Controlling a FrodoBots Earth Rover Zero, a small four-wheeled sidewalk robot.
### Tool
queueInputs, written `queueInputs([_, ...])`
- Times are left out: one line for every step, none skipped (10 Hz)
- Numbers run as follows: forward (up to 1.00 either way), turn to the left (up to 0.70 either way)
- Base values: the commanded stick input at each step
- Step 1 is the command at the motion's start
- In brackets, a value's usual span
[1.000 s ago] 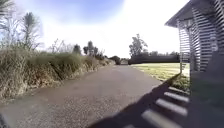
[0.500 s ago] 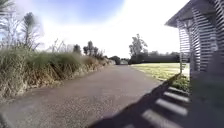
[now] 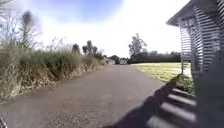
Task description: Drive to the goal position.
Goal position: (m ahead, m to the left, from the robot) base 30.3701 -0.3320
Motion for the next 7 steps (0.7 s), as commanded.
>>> queueInputs([0.85, 0.0])
queueInputs([0.85, 0.0])
queueInputs([0.85, 0.0])
queueInputs([0.85, 0.0])
queueInputs([0.85, 0.0])
queueInputs([0.85, 0.0])
queueInputs([0.85, 0.0])
